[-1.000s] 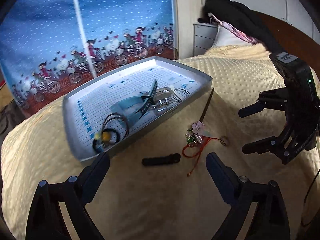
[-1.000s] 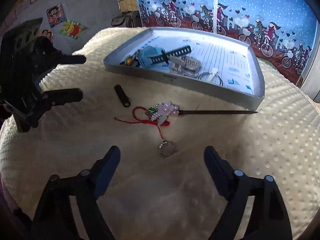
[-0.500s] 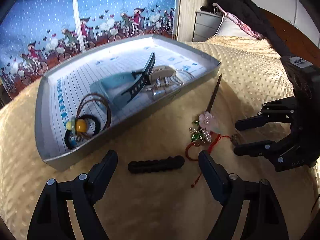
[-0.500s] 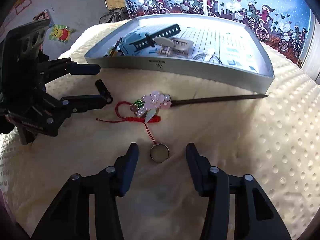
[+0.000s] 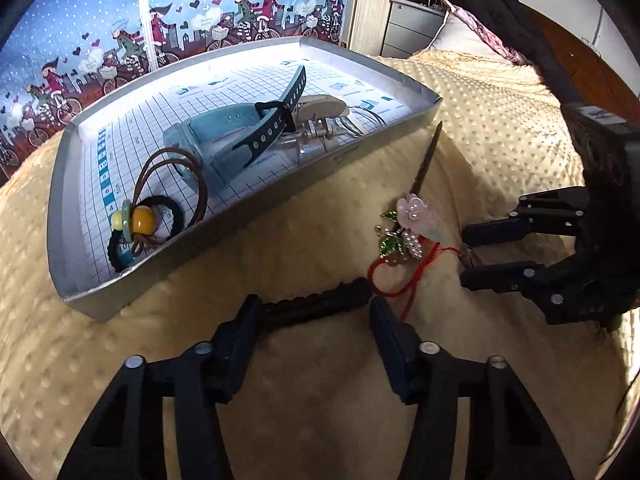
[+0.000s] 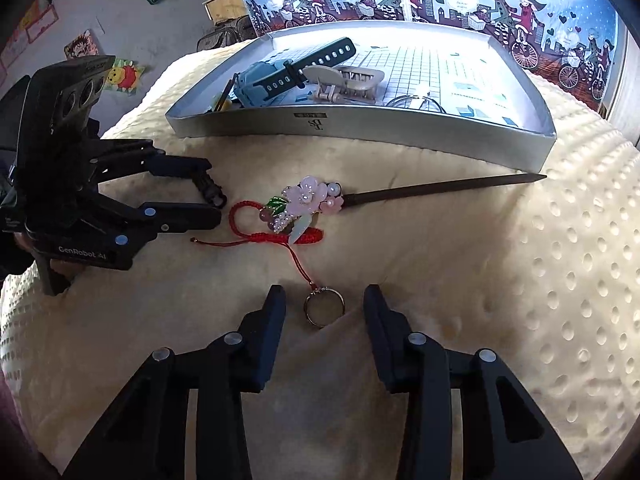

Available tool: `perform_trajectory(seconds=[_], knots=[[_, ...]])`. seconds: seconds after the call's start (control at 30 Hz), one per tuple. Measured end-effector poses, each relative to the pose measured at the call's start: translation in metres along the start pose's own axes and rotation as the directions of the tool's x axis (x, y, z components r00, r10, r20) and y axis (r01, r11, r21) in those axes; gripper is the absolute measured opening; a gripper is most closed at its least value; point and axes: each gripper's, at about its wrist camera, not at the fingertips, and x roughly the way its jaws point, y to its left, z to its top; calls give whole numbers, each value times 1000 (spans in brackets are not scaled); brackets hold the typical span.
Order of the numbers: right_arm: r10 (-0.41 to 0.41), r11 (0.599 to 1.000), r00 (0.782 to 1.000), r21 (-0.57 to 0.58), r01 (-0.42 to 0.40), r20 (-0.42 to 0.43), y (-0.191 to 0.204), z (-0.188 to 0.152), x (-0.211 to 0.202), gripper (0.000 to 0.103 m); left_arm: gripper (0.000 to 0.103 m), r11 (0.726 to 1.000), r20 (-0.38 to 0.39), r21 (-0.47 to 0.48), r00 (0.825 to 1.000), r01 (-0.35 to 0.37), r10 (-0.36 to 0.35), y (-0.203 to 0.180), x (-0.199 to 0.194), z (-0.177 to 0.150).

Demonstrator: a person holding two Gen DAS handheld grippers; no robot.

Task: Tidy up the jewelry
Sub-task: 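Grasp the black hair clip with left tool while right tool grasps the small silver ring, then carry the clip into the tray with left tool while right tool drops the ring there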

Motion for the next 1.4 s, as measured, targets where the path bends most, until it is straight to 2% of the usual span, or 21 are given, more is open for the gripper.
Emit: perform_trajectory(seconds=[0.13, 0.23, 0.43, 0.57, 0.63, 0.67, 0.73, 0.83, 0.97, 1.07, 1.23, 1.33, 1.4], knots=[[8, 1000, 1000, -2, -8, 7, 0, -4, 0, 36, 38, 998, -26, -43, 999, 38, -39, 2, -4, -2], [10, 1000, 1000, -4, -10, 7, 0, -4, 0, 36, 37, 998, -36, -40, 998, 48, -50, -1, -4, -2], [-6, 1000, 1000, -28, 6, -8, 5, -3, 2, 35, 37, 995, -47, 89, 997, -54, 58, -17, 9, 11], [-1, 999, 1000, -39, 1, -14, 9, -2, 4, 22, 36, 977, -68, 192, 992, -90, 105, -29, 16, 15], [6, 999, 1000, -38, -7, -14, 10, -2, 3, 18, 27, 971, -76, 216, 990, -100, 119, -33, 16, 13], [9, 999, 1000, -35, -10, -14, 11, -2, 3, 18, 25, 971, -78, 214, 989, -104, 123, -33, 15, 12], [13, 1000, 1000, -28, -13, -11, 11, -3, 2, 18, 14, 976, -85, 192, 990, -98, 116, -32, 13, 10], [20, 1000, 1000, -10, -20, 0, 9, -5, 0, 18, 5, 990, -95, 113, 991, -83, 94, -28, 9, 8], [34, 999, 999, 9, -34, 17, 10, -10, -7, 18, 4, 998, -80, -46, 996, -36, 32, -19, -1, 3], [71, 997, 997, 38, -72, 24, 12, -16, -14, 18, 4, 986, -66, -162, 996, 42, -54, -14, -10, -8], [105, 993, 994, 44, -105, 6, 20, -30, -20, 18, 4, 977, -41, -199, 995, 77, -86, -26, -26, -33], [109, 993, 994, 41, -109, 16, 25, -34, -27, 18, 4, 970, 16, -225, 996, 94, -93, -24, -40, -38], [99, 995, 994, 18, -100, 41, 29, -30, -33, 18, 4, 971, 70, -228, 996, 76, -62, -20, -50, -32]])
